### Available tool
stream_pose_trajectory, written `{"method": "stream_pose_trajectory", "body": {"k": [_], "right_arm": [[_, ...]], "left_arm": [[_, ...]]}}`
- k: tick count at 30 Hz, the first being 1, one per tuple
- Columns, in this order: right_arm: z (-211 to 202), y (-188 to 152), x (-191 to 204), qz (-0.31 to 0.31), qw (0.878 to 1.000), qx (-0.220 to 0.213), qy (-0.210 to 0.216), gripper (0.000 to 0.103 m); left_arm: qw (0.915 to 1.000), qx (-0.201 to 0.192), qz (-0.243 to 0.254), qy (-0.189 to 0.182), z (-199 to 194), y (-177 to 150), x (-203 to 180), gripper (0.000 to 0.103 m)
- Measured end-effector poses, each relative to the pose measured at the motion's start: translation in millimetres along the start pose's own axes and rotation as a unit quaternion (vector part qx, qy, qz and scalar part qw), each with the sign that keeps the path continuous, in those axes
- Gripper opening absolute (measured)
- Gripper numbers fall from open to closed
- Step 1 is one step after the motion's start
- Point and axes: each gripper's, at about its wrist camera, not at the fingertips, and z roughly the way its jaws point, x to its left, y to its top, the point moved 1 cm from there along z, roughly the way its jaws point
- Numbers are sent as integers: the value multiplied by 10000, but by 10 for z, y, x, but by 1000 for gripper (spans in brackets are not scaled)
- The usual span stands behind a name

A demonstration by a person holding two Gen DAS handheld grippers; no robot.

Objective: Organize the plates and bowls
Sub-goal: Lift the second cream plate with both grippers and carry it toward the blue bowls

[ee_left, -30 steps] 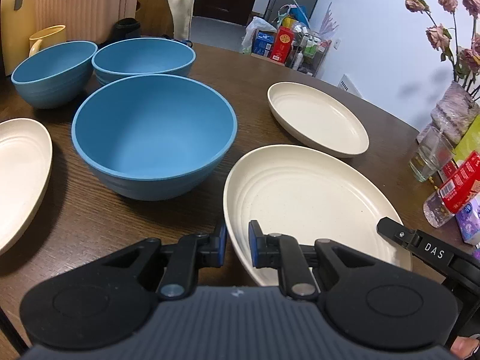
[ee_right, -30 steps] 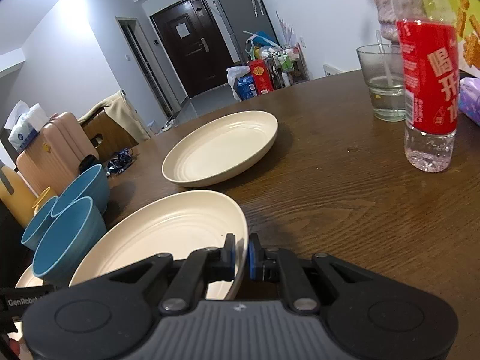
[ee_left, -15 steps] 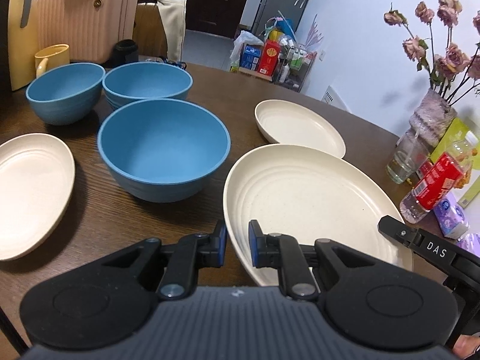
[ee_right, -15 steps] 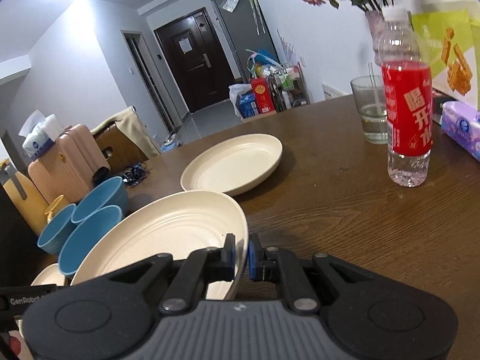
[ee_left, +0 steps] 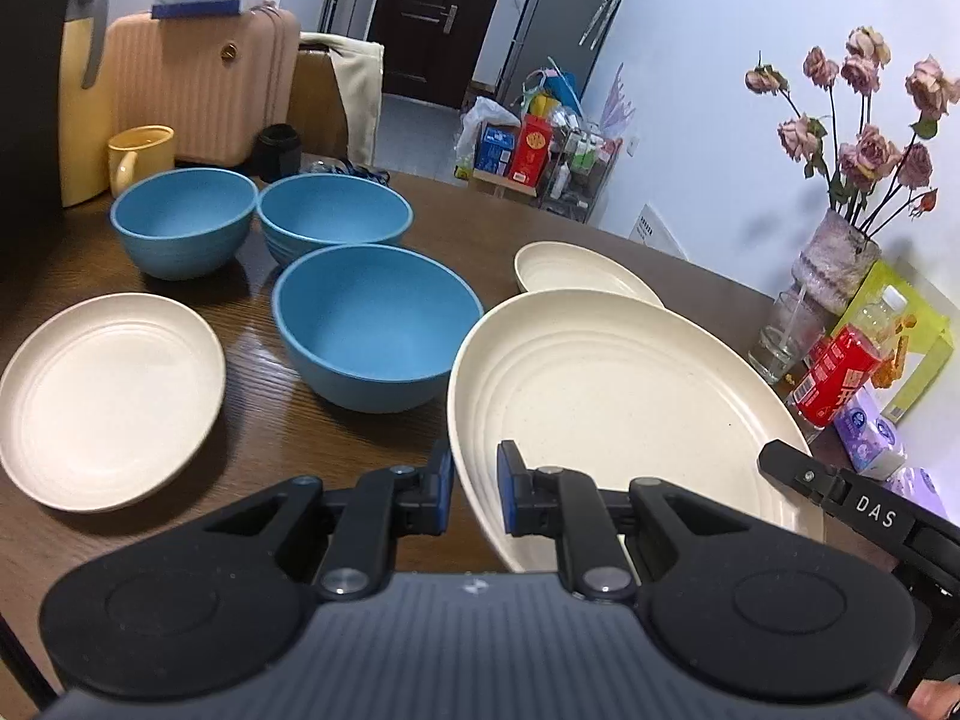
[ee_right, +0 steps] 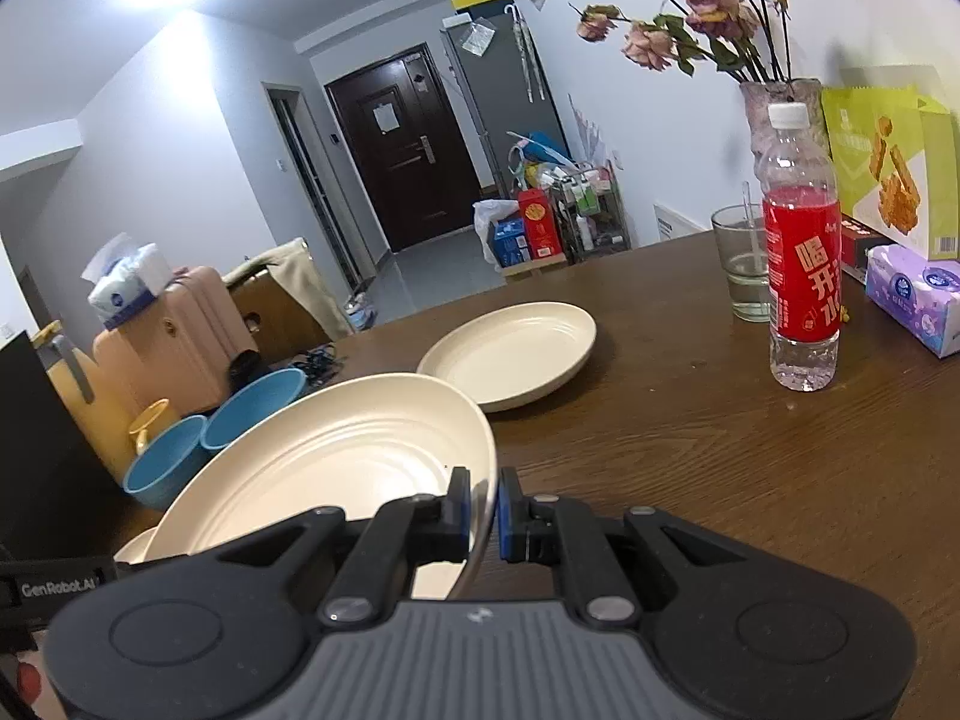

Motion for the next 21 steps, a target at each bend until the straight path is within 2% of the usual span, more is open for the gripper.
{"method": "stream_pose_trajectory", "body": {"k": [11, 21], "right_arm": [[-207, -120, 435, -99, 9997, -51, 207, 9], [-206, -229, 1009, -279, 9983, 1, 512, 9]], "left_arm": [[9996, -231, -117, 96, -405, 4, 367, 16], [9975, -528, -379, 290, -759, 60, 877, 16]]}}
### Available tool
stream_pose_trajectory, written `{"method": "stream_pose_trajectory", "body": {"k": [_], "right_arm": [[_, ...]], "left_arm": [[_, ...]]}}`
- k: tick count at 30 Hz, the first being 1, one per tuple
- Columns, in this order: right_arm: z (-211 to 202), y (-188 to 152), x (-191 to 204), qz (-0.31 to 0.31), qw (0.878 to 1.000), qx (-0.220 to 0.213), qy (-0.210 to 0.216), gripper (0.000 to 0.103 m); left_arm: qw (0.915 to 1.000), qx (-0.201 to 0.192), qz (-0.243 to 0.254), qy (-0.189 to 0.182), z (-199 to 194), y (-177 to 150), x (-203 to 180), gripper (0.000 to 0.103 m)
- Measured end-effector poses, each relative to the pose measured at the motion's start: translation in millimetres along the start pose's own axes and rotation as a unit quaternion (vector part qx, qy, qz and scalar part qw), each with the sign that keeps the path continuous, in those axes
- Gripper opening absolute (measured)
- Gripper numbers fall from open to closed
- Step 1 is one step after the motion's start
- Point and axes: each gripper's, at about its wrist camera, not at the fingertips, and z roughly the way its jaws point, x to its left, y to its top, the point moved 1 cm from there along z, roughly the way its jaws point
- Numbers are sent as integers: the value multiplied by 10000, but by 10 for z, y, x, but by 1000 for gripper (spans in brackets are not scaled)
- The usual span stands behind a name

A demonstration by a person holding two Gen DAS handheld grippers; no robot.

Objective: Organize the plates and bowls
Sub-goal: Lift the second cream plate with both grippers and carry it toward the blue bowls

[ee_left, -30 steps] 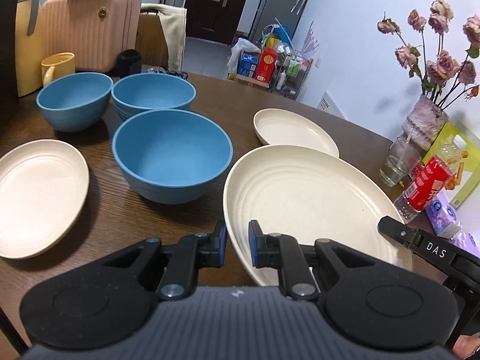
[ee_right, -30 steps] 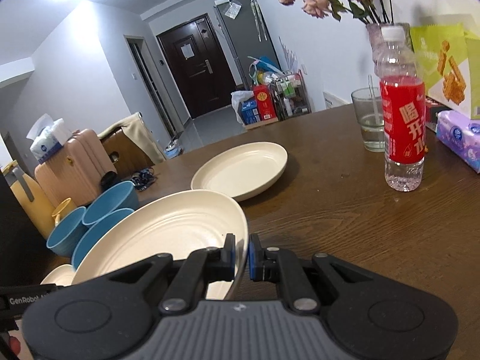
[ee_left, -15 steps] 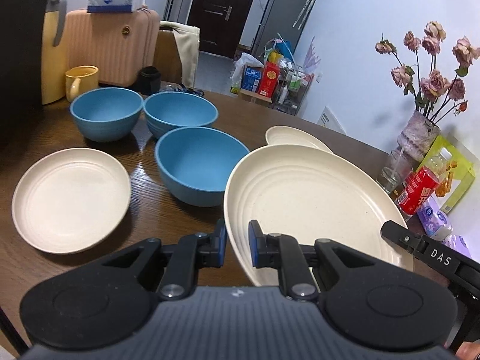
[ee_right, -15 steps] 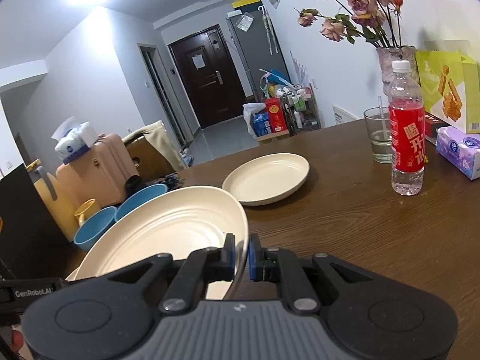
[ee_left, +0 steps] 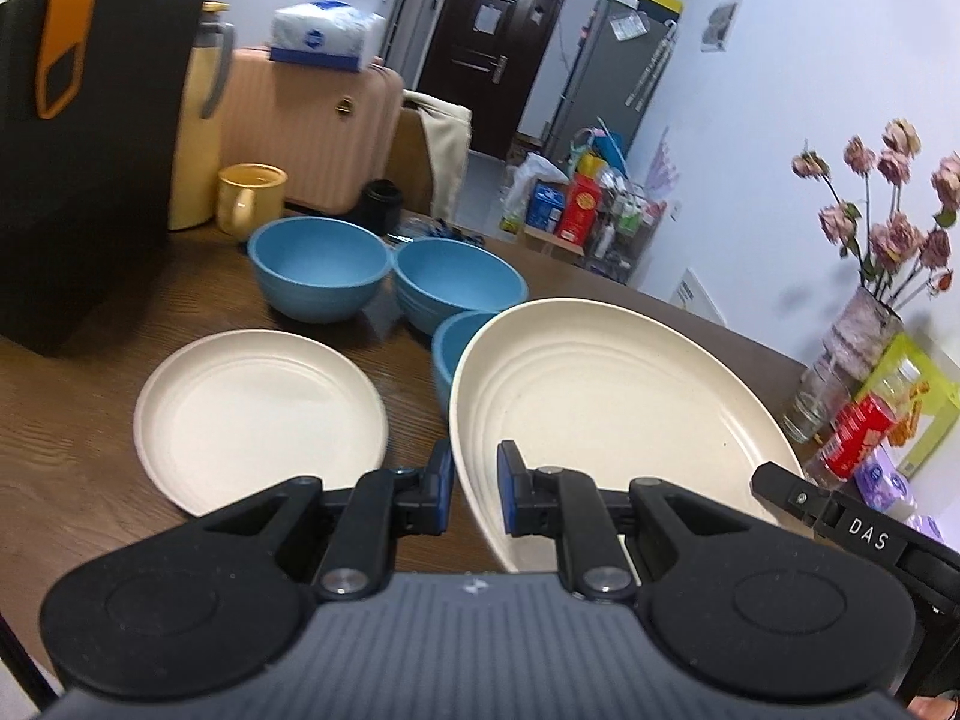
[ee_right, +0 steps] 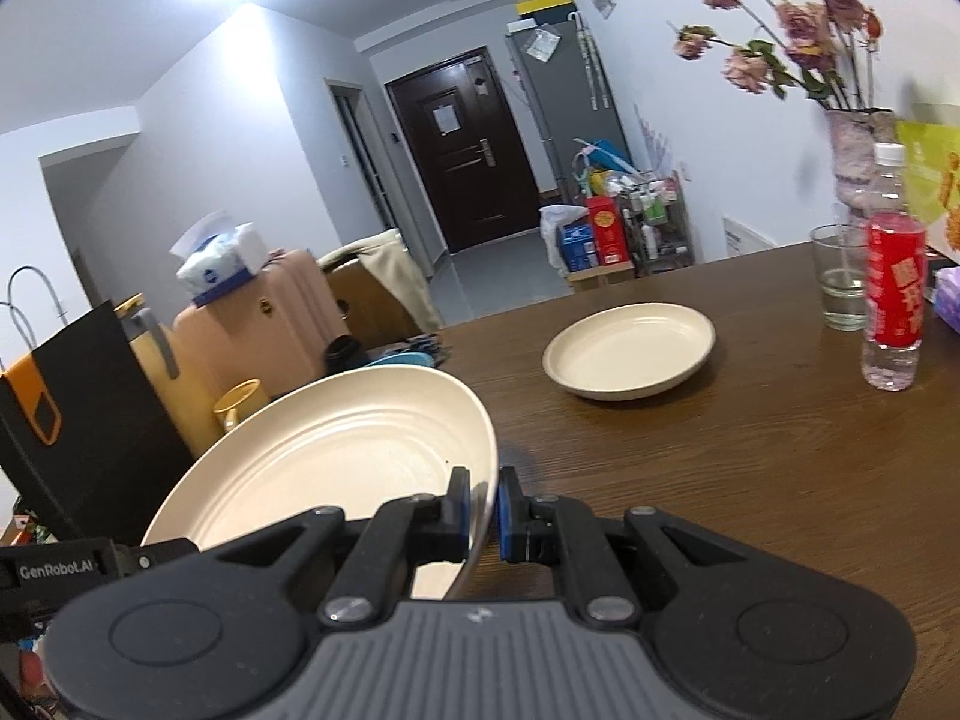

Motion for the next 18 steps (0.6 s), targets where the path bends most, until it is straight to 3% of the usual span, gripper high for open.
{"method": "stream_pose_trajectory", "body": {"k": [18], "right_arm": [[278, -168, 843, -249, 9986, 237, 411, 9]], "left_arm": [[9983, -235, -403, 348, -203, 200, 822, 16]]}}
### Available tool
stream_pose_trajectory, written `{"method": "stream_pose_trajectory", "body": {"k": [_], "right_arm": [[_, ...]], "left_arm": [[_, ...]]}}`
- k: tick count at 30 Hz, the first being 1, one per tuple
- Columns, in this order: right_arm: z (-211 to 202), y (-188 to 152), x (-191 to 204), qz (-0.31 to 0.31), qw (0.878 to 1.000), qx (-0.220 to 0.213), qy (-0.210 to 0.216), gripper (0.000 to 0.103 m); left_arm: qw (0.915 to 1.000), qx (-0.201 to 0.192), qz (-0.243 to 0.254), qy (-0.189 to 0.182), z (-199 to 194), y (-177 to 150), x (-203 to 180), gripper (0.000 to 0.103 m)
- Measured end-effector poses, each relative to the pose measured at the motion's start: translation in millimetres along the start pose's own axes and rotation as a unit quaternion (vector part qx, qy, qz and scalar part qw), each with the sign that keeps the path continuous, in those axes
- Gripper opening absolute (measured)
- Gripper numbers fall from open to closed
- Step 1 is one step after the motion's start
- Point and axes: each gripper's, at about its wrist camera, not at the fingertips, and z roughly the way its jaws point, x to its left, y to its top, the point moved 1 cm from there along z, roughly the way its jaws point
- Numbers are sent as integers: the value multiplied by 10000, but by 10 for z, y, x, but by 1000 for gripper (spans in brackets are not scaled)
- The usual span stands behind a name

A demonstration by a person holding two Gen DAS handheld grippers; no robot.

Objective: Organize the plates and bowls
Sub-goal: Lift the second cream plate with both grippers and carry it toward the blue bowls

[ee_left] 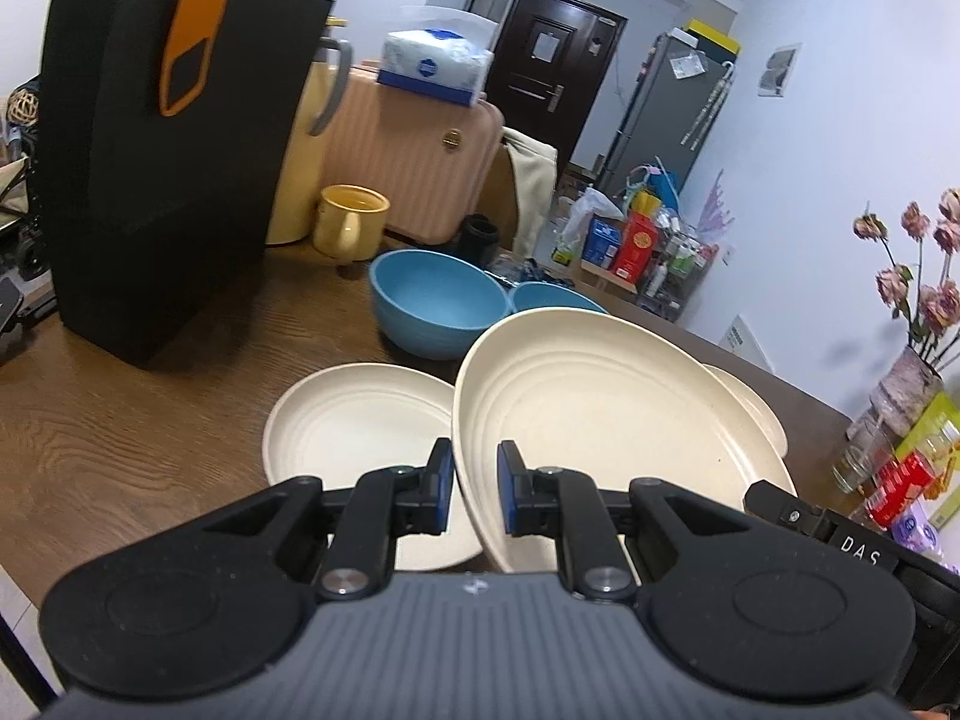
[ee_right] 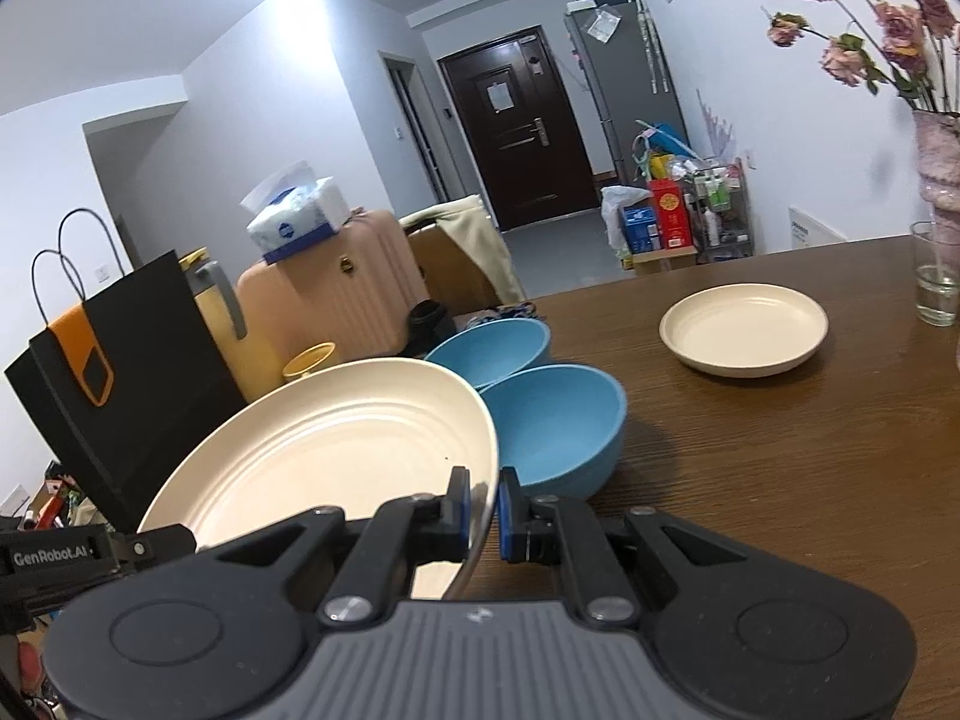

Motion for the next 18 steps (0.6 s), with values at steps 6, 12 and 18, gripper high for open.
{"method": "stream_pose_trajectory", "body": {"k": [6, 12, 18], "right_arm": [[211, -29, 248, -88, 9998, 108, 112, 9], [432, -61, 463, -212, 9994, 214, 177, 9], [664, -135, 612, -272, 9988, 340, 202, 10]], "left_arm": [[9999, -43, -115, 105, 43, 89, 268, 16], [9997, -87, -103, 189, 118, 168, 499, 16], [9995, 2, -111, 292, 272, 195, 706, 16]]}}
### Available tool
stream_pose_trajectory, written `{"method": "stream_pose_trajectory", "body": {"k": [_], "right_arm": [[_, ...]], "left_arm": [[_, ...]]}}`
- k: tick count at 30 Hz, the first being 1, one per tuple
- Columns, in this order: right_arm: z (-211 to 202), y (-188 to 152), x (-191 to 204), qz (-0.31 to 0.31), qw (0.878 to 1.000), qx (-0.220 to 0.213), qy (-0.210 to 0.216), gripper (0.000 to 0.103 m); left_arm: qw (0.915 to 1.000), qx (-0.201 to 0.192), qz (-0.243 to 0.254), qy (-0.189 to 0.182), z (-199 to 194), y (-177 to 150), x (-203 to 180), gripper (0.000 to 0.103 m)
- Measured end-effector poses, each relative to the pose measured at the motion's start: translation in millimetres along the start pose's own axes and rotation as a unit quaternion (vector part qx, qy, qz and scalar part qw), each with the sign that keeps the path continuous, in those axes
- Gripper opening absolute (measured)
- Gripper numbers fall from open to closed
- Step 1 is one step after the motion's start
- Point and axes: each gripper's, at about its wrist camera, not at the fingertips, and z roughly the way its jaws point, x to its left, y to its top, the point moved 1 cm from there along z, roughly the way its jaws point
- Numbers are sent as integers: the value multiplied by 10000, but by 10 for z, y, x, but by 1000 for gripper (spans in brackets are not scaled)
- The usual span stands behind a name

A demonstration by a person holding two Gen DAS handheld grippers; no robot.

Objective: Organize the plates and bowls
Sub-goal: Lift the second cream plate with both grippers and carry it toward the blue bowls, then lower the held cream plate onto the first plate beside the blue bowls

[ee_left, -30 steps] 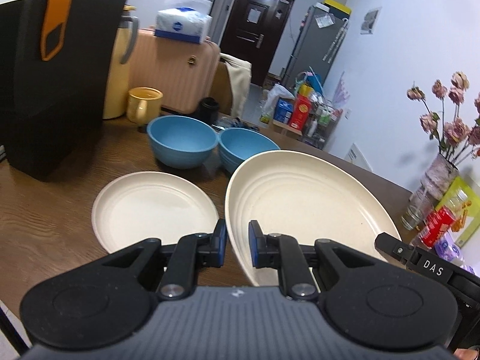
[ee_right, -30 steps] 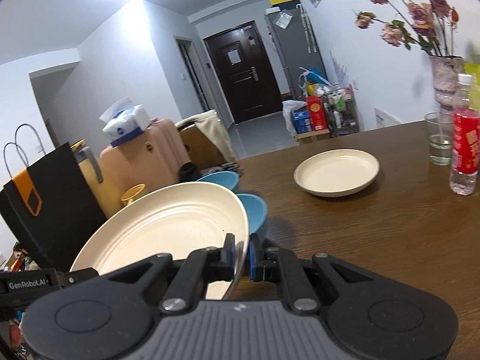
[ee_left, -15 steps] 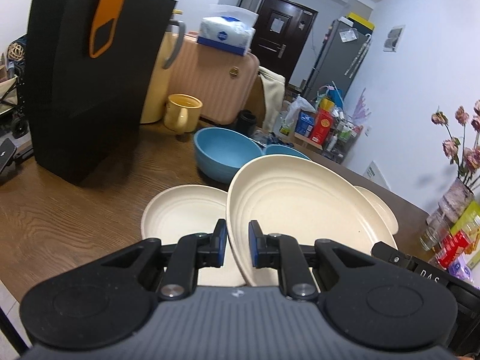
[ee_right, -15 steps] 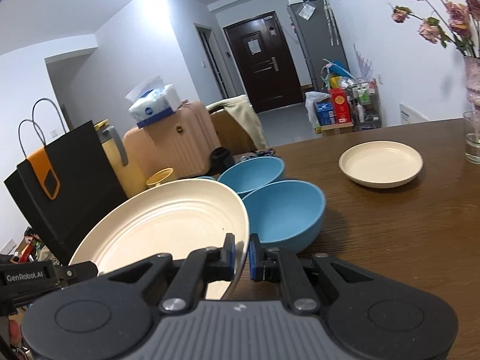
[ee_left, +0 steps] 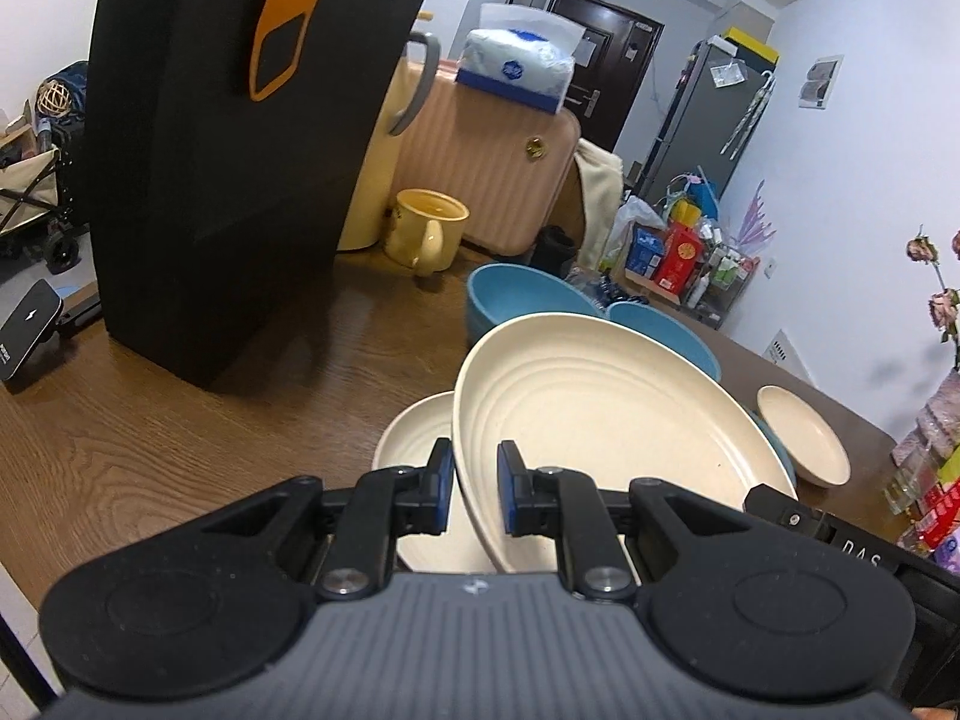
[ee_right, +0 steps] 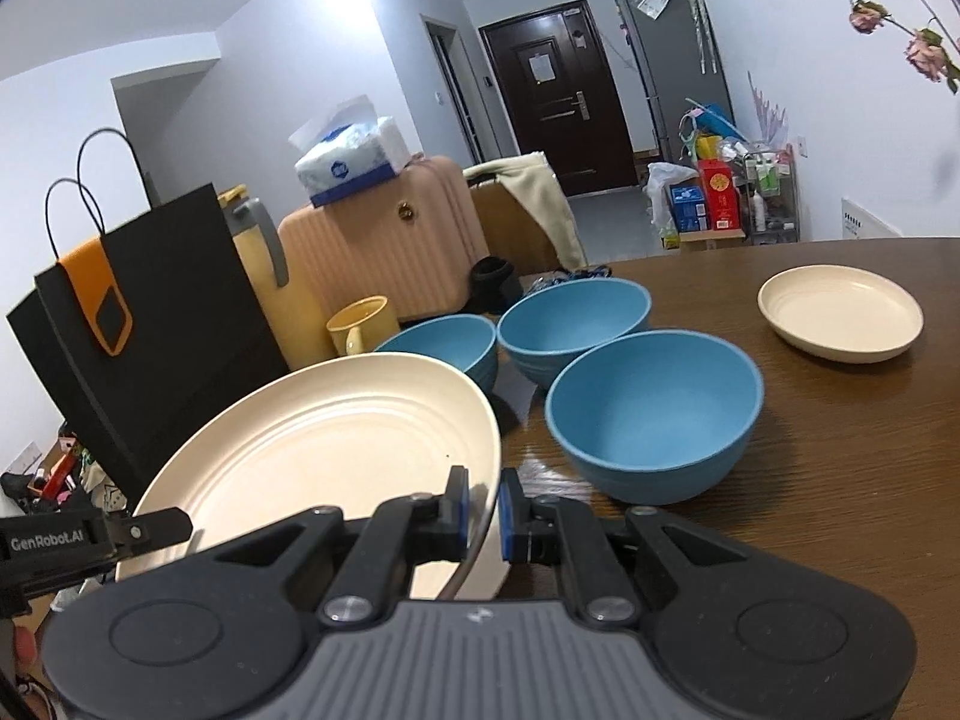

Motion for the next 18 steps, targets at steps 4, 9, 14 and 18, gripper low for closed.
{"method": "stream_pose_trajectory", "body": {"k": [4, 9, 14, 18], "right_arm": [[157, -52, 66, -63, 10000, 51, -32, 10], [323, -108, 113, -119, 9999, 86, -70, 10], [505, -164, 140, -200, 9996, 159, -78, 10], [633, -194, 155, -222, 9995, 220, -73, 10]], "left_arm": [[9999, 31, 110, 71, 132, 1, 94, 16], [9995, 69, 261, 169, 295, -35, 171, 16], [9992, 175, 272, 216, 457, -62, 273, 16], [9991, 238, 276, 228, 577, -71, 351, 16]]}}
